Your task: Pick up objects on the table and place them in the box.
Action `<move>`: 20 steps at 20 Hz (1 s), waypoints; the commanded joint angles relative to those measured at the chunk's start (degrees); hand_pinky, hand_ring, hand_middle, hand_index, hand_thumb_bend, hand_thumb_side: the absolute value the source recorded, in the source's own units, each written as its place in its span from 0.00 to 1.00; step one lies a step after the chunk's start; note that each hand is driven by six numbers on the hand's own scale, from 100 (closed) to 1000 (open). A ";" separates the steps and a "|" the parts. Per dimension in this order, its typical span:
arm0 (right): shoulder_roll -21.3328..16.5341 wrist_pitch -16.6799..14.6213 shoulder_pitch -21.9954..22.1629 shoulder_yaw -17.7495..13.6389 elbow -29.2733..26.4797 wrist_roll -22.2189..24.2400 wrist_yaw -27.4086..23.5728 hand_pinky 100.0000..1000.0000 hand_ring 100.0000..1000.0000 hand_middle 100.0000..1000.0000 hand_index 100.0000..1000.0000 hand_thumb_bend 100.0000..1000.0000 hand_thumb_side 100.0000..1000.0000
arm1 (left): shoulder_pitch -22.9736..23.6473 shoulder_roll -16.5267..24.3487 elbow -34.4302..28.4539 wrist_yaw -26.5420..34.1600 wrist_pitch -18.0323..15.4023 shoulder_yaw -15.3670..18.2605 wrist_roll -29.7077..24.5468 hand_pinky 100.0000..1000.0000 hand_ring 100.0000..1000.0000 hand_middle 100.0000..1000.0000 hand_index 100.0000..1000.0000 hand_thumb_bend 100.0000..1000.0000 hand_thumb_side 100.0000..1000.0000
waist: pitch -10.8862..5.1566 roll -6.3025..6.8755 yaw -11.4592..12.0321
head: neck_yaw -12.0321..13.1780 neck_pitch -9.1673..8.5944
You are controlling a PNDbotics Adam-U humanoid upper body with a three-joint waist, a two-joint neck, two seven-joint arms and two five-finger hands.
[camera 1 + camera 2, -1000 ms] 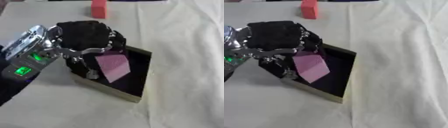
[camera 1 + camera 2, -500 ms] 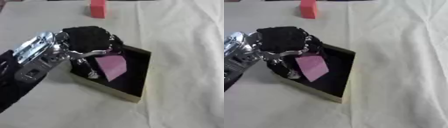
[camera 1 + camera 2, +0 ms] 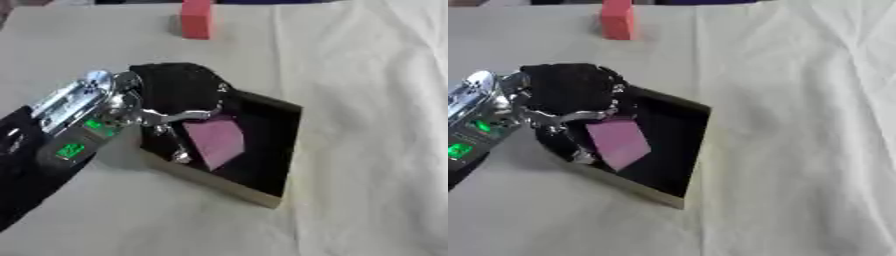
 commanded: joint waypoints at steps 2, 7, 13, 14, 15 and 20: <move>-1.39 0.09 -0.54 -0.62 -0.52 -0.33 -0.27 0.79 0.77 0.63 0.69 0.00 0.61 | -0.47 0.36 -1.35 -1.02 -0.42 1.17 -1.06 0.79 0.81 0.86 0.95 0.66 0.01 | -0.91 -0.32 0.19 | -0.39 -0.16; -1.34 0.10 -0.43 -0.68 -0.51 -0.43 -0.36 0.79 0.77 0.62 0.69 0.00 0.61 | -0.37 0.41 -2.52 -2.73 0.56 1.94 -0.57 0.81 0.83 0.86 0.94 0.67 0.06 | -0.97 -0.44 0.51 | -0.30 -0.41; -1.21 0.11 -0.22 -0.69 -0.62 -0.44 -0.21 0.79 0.77 0.62 0.69 0.00 0.61 | -0.11 0.57 -4.45 -2.87 2.42 3.56 2.64 0.79 0.82 0.84 0.93 0.54 0.06 | -1.25 -0.43 0.84 | -0.43 -0.68; -1.19 0.11 -0.17 -0.69 -0.66 -0.45 -0.16 0.79 0.77 0.62 0.69 0.00 0.61 | -0.09 0.63 -4.95 -2.65 2.87 4.00 3.37 0.79 0.81 0.84 0.92 0.53 0.06 | -1.33 -0.41 0.89 | -0.43 -0.69; -1.15 0.11 -0.11 -0.71 -0.71 -0.47 -0.09 0.79 0.77 0.62 0.69 0.00 0.61 | -0.16 0.66 -5.61 -2.31 3.35 4.62 4.17 0.78 0.81 0.83 0.92 0.51 0.06 | -1.42 -0.38 0.95 | -0.43 -0.67; -0.96 0.14 0.09 -0.66 -1.01 -0.42 0.31 0.79 0.77 0.62 0.69 0.00 0.61 | -1.50 0.71 -6.78 -0.22 4.62 8.54 8.59 0.78 0.81 0.83 0.92 0.49 0.14 | -1.81 -0.27 1.23 | -0.52 -0.52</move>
